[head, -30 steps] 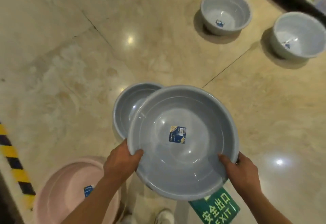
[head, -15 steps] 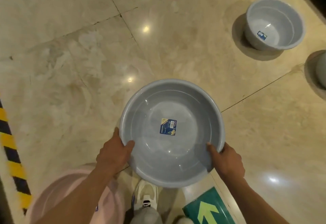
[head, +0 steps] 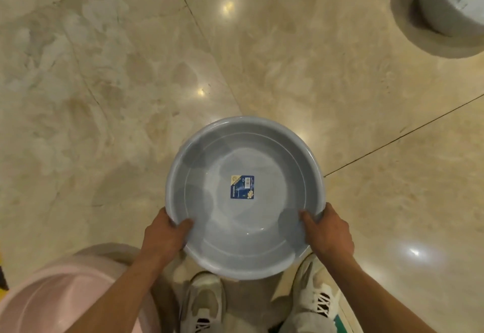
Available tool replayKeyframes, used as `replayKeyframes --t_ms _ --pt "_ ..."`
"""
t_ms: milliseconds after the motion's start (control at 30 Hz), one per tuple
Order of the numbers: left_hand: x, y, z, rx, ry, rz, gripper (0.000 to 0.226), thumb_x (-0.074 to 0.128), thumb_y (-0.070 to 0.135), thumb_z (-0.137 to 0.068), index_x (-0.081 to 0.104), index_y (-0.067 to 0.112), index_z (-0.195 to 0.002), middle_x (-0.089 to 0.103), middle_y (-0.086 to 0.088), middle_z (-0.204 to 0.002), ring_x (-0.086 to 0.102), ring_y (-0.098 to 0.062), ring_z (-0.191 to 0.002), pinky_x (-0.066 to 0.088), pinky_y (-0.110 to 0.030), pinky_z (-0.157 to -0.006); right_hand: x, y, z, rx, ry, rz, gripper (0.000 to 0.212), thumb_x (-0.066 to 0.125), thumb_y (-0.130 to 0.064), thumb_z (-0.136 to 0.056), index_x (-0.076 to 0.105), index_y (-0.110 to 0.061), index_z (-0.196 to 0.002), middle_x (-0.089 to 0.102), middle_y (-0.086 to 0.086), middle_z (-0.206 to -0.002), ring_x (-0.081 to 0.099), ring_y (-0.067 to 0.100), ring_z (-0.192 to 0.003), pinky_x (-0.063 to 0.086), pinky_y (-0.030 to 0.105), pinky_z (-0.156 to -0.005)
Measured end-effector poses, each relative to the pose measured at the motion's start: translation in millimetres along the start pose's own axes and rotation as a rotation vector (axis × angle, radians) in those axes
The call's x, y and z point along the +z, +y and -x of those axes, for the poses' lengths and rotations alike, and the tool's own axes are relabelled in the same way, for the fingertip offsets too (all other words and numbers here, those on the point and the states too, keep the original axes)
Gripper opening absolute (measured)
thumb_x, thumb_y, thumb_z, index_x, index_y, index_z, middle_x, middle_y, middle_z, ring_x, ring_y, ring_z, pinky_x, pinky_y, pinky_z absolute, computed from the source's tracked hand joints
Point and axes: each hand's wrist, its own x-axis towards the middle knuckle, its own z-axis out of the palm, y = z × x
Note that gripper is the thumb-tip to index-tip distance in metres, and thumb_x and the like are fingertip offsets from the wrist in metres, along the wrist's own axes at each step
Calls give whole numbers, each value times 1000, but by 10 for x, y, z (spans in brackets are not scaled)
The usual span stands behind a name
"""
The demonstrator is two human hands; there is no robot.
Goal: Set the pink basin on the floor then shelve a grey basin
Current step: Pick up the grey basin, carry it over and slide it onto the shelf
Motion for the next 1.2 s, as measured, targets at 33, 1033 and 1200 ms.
replayKeyframes --t_ms 33,1033,1200 --pt "39 2 -31 -15 7 14 40 74 29 -92 59 13 -125 69 -13 -112 65 -35 -95 53 -40 -80 19 7 -62 7 -29 -24 43 58 -48 -98 58 -13 -124 71 9 -101 66 29 -84 47 31 -62" --pt "-251 5071 2326 646 -13 236 15 65 17 -90 69 31 -94 77 2 -91 73 -21 -88 61 -36 -71 -4912 -121 345 -82 431 -869 12 70 -19 -83 71 -25 -93 75 6 -91 71 32 -85 60 51 -80" --pt "-29 5865 2312 669 -64 237 18 65 23 -83 70 12 -96 75 -14 -92 71 -38 -91 60 -55 -80 -5443 -123 -28 -44 453 -971 22 67 -30 -70 74 -30 -91 77 0 -84 73 32 -84 60 58 -80"
